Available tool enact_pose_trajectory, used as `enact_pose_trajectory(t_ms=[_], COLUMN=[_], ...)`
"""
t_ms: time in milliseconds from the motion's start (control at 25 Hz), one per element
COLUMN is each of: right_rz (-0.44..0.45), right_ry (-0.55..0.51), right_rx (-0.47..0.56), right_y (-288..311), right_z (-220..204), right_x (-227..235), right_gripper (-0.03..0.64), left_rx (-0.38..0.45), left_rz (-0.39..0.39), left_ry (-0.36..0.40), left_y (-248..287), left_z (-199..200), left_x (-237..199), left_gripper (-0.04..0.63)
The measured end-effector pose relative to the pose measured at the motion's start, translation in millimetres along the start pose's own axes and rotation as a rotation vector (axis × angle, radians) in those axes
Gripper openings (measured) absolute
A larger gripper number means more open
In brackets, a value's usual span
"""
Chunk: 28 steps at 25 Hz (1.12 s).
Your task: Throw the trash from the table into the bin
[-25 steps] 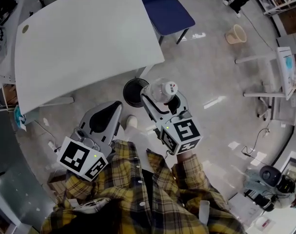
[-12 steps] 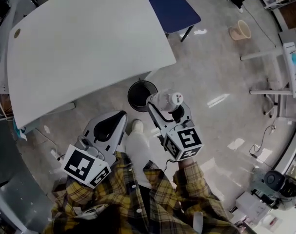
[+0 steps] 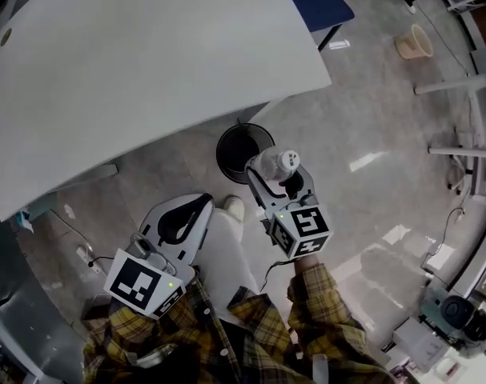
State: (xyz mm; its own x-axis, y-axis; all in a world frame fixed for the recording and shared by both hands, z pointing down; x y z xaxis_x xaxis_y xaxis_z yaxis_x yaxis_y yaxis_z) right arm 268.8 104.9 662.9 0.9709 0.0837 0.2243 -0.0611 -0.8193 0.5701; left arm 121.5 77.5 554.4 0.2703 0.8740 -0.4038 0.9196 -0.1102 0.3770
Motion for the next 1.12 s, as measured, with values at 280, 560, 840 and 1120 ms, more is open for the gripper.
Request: enact_pose_trajectory(t_ms=[280, 560, 840, 1120], right_rz=[-0.001, -0.045, -0.092, -0.087], right_ry=[-0.022, -0.008, -0.045, -0.020], right_rx=[-0.069, -0.119, -0.200, -0.349], right_y=[71, 133, 204, 225], right_z=[-78, -145, -216, -261], right_x=[22, 67, 100, 112], right_gripper=[0.301, 0.301, 0.301, 0.323], left_rx=[-0.012, -0.040, -0.058, -0.063], left_rz=[-0.007, 0.020, 0.052, 0.046], left_ry=[0.013, -0.006, -0.016, -0.015], left_y=[23, 49, 64, 72], left_z=[-55, -94, -118, -113], left_x=[-28, -53, -80, -87], left_gripper=[0.008, 0.008, 0.008, 0.008])
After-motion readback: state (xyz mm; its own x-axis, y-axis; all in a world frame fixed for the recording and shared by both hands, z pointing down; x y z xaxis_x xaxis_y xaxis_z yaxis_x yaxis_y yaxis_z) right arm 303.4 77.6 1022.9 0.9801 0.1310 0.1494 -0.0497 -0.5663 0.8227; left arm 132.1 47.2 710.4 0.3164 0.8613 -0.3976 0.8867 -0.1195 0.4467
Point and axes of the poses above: the fingertips, and each gripper's own axes: y forward along the fingers, x to its right, z out of its top, the point moved 3 cm from there along -y, backward along the fingers, and after that the axes turned 5 degrees about -x, right-handed, at the moved point
